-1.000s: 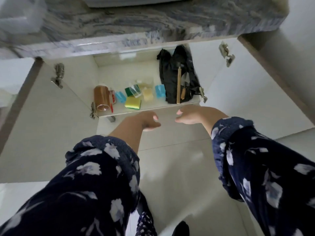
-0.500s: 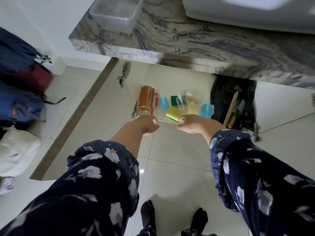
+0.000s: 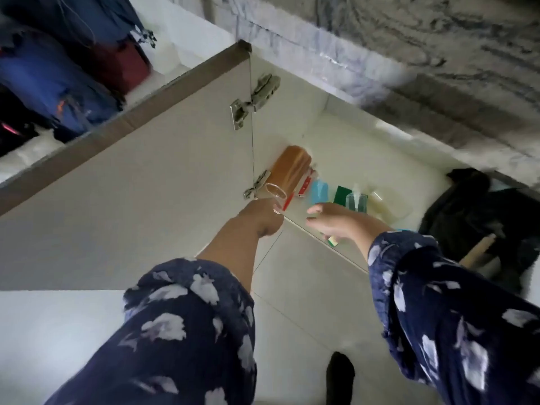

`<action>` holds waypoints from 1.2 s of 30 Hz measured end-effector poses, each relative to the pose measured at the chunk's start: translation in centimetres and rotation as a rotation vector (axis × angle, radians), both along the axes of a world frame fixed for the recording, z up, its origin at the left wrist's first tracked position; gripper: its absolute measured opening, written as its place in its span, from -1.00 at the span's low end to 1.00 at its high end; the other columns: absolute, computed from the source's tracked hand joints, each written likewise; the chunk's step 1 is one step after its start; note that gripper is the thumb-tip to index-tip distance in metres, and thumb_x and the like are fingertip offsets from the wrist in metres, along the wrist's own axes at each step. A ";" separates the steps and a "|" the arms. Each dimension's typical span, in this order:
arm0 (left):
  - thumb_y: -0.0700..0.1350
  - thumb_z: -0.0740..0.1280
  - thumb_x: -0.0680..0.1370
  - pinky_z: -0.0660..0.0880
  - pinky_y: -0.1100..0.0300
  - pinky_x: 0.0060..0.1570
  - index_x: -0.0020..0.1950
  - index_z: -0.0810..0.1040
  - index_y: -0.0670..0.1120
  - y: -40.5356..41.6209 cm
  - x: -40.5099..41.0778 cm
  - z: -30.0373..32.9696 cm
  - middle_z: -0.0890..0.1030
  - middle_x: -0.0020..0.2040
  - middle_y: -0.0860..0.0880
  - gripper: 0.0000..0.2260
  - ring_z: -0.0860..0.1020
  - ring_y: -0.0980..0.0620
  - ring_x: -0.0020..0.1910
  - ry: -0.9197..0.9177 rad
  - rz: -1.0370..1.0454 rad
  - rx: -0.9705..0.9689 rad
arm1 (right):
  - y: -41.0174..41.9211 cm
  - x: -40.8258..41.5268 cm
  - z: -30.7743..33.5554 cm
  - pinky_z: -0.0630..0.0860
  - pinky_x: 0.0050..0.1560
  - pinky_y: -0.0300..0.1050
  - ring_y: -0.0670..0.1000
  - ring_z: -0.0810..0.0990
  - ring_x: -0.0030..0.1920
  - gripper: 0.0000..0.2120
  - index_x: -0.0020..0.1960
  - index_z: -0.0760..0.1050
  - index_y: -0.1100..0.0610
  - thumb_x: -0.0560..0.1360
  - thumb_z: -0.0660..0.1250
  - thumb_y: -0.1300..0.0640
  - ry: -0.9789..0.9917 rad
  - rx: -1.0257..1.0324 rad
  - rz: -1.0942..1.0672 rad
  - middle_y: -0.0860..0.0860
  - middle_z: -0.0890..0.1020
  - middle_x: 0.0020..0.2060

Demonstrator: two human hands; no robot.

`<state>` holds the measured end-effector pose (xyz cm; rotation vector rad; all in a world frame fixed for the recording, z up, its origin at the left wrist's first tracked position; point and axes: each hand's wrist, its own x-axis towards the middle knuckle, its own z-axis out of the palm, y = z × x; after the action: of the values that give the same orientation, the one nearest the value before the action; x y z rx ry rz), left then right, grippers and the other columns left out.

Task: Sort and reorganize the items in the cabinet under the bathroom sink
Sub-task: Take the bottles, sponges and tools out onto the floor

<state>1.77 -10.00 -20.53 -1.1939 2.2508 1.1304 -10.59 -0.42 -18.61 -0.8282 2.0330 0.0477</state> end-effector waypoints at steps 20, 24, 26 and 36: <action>0.18 0.33 0.47 0.45 0.04 0.14 0.49 0.18 0.14 -6.4 -12.4 -21.1 0.52 0.24 -0.06 -0.37 0.49 -0.16 0.23 0.261 0.055 -0.621 | -9.3 -12.8 -23.2 0.57 -0.04 0.03 0.22 0.56 0.01 -0.52 0.47 0.13 0.18 0.62 0.16 0.07 -0.214 -0.650 -0.582 0.25 0.41 0.31; 0.21 0.38 0.44 0.43 0.15 -0.11 0.50 0.14 0.13 -7.5 -14.4 -22.0 0.58 0.11 -0.05 -0.29 0.56 -0.10 0.10 0.174 -0.006 -0.666 | -11.9 -14.3 -24.7 0.58 -0.25 -0.04 0.20 0.54 0.13 -0.55 0.39 0.21 0.19 0.58 0.23 0.06 -0.273 -0.727 -0.679 0.20 0.41 0.27; 0.22 0.42 0.40 0.43 0.15 -0.17 0.49 0.12 0.14 -8.3 -14.9 -22.0 0.59 -0.04 -0.01 -0.24 0.58 -0.07 -0.03 0.100 -0.040 -0.670 | -13.3 -15.0 -25.1 0.59 -0.24 0.01 0.21 0.53 0.17 -0.50 0.38 0.25 0.20 0.53 0.26 0.01 -0.268 -0.694 -0.658 0.17 0.44 0.26; 0.34 0.46 0.27 0.49 0.15 -0.15 0.53 0.00 0.14 -8.9 -15.8 -23.0 0.62 -0.07 0.02 -0.02 0.58 -0.05 -0.11 -0.034 -0.081 -0.674 | -16.5 -17.0 -25.1 0.52 0.05 0.00 0.14 0.58 -0.03 -0.25 0.34 0.34 0.18 0.30 0.41 -0.19 -0.229 -0.631 -0.615 0.11 0.59 0.01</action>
<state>-14.06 -18.87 -43.51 -1.3074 2.7168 0.3029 -27.62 -16.90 -43.69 -0.4994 2.0088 -1.0263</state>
